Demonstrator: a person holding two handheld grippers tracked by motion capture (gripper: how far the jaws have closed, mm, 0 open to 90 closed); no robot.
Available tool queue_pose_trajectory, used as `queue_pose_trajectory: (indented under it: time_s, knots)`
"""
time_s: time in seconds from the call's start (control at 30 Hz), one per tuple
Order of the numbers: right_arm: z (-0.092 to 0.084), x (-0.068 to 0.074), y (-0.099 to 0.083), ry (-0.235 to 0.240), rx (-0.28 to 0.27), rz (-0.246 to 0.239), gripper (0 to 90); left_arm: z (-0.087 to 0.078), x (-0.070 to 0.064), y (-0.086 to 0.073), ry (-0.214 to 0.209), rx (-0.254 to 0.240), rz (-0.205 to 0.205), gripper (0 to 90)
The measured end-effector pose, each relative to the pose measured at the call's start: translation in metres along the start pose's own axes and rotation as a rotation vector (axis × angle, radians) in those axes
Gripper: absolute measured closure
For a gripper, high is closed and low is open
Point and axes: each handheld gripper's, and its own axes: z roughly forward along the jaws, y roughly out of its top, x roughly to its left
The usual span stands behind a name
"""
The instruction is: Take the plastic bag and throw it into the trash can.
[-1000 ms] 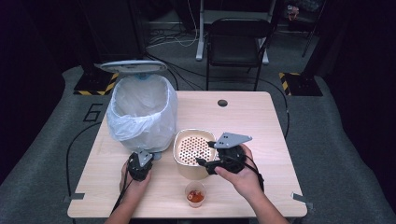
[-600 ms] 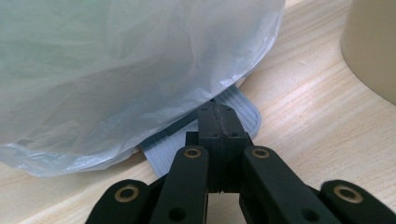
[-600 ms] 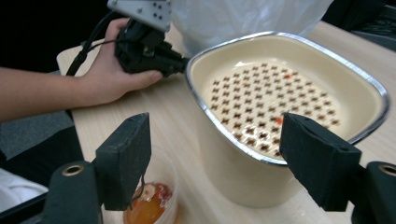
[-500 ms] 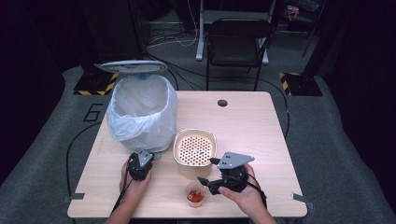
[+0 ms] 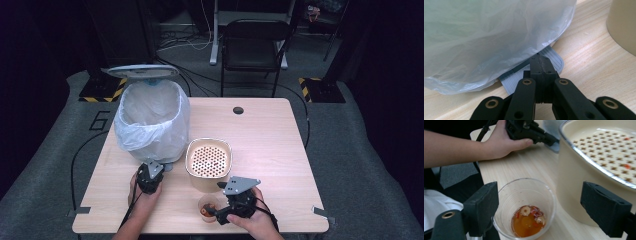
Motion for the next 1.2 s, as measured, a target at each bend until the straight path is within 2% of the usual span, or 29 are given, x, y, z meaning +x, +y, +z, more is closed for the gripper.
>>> queue_pose_trajectory:
  time_s: [0.13,0.3,0.33,0.4,0.5,0.53,0.57,0.6,0.63,0.83,0.9,0.93,1.07,1.1,1.2]
  knots:
    - [0.008,0.005,-0.003,0.016,0.015,-0.017,14.1,0.0,0.0,0.0,0.001,0.0,0.001,90.0]
    - [0.015,0.006,-0.007,0.036,0.029,-0.001,14.0,-0.001,0.0,0.0,-0.004,0.007,0.005,90.0]
    - [0.016,0.007,-0.007,0.04,0.027,0.001,13.9,0.0,-0.001,0.0,-0.016,0.005,-0.02,90.0]
    - [0.017,0.007,-0.008,0.044,0.036,-0.014,14.0,0.0,-0.001,0.0,-0.013,0.005,-0.017,90.0]
    - [0.02,0.009,-0.009,0.06,0.048,-0.007,14.0,0.0,-0.001,0.0,-0.015,0.006,-0.017,90.0]
    - [0.021,0.009,-0.009,0.053,0.045,-0.021,14.0,0.0,-0.001,0.0,-0.013,-0.001,-0.021,90.0]
    - [0.022,0.01,-0.01,0.053,0.052,-0.009,14.1,0.0,-0.001,0.0,-0.013,-0.001,-0.021,90.0]
    - [0.023,0.009,-0.011,0.056,0.059,-0.027,14.2,0.0,-0.002,-0.001,-0.019,0.003,-0.03,90.0]
    - [0.025,0.01,-0.011,0.056,0.061,-0.013,14.5,0.0,-0.002,0.0,-0.02,0.007,-0.024,90.0]
    - [0.03,0.008,-0.014,0.037,0.088,-0.044,16.6,0.0,-0.002,0.0,-0.02,0.003,-0.03,90.0]
    - [0.031,0.008,-0.015,0.046,0.091,-0.034,21.2,0.0,-0.002,0.0,-0.02,0.003,-0.029,90.0]
    - [0.03,0.007,-0.015,0.048,0.087,-0.052,21.3,0.0,-0.002,0.0,-0.02,0.003,-0.03,90.0]
    - [0.028,0.005,-0.016,0.035,0.092,-0.019,22.3,0.0,-0.002,0.0,-0.021,0.007,-0.025,90.0]
    - [0.027,0.004,-0.016,0.032,0.092,-0.037,22.4,0.0,-0.002,0.0,-0.021,0.007,-0.025,90.0]
    - [0.024,0.002,-0.017,0.012,0.093,-0.015,22.6,0.0,-0.002,0.0,-0.021,0.003,-0.031,90.0]
